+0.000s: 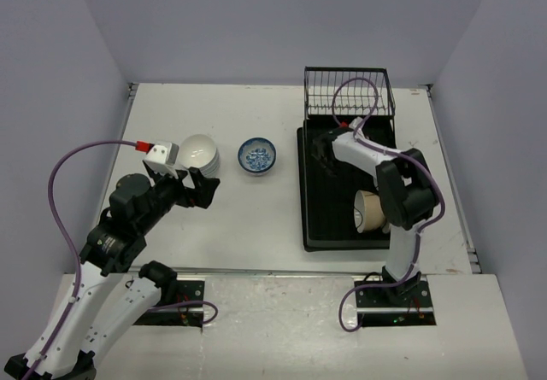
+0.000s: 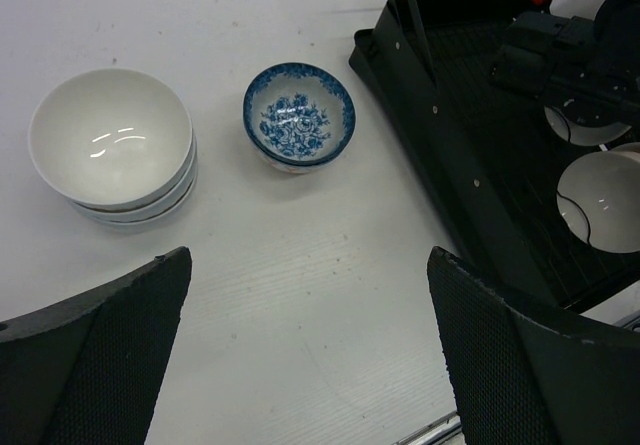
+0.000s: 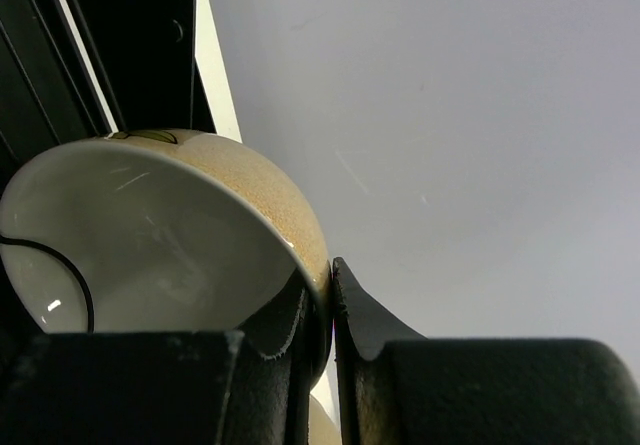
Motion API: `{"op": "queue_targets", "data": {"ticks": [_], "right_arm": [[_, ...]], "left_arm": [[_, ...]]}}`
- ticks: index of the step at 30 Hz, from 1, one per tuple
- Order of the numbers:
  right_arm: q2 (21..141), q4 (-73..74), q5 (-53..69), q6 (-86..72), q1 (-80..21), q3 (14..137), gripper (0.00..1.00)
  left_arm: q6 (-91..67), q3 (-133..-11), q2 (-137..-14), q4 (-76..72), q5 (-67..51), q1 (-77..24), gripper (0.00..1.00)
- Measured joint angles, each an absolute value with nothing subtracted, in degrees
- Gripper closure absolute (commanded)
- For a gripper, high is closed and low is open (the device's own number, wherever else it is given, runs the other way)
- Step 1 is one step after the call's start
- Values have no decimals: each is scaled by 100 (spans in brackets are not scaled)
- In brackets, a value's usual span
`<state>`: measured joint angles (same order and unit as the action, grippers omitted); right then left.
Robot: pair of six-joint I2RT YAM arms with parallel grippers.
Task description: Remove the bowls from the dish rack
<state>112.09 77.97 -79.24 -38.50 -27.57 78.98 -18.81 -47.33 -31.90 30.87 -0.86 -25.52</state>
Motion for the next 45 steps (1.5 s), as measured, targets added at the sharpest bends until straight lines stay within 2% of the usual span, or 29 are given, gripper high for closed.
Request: {"op": "queue_targets", "data": {"ticks": [9, 19, 32, 45], "right_arm": [[10554, 7470, -7133, -3754, -2624, 7905, 100], [10534, 7454, -7019, -3754, -2558, 7905, 100], [11349, 7767, -8031, -3579, -2939, 7913, 100], [11441, 7817, -8239, -3535, -2891, 7905, 100]], "left_arm": [[-1883, -4733, -3190, 3087, -84, -2552, 0], [-1883, -4733, -3188, 3089, -84, -2552, 0], [-1881, -4731, -3120, 3087, -84, -2552, 0], [-1883, -4711, -3004, 3087, -86, -2558, 0]]}}
